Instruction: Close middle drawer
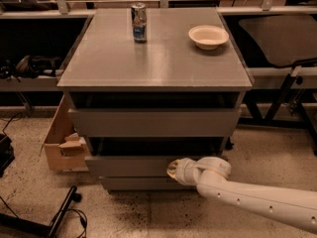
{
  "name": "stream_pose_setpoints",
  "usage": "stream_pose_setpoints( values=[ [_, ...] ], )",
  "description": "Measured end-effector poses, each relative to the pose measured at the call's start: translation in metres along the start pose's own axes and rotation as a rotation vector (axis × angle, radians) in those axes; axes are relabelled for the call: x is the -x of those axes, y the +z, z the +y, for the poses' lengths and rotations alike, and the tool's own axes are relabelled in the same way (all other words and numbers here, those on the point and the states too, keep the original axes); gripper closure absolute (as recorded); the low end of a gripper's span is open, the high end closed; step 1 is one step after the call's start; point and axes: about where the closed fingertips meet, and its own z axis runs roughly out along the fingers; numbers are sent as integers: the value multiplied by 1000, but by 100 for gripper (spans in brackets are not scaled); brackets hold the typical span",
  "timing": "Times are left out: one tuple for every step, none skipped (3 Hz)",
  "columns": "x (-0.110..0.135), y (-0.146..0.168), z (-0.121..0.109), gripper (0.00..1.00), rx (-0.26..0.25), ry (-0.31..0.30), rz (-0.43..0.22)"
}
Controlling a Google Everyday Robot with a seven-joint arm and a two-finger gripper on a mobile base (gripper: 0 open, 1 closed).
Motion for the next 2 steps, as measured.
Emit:
stream_pose_setpoints(
  values=[
    [-3, 11, -4, 100, 5, 12, 2],
    [-5, 22, -7, 100, 9, 30, -1]
  ],
)
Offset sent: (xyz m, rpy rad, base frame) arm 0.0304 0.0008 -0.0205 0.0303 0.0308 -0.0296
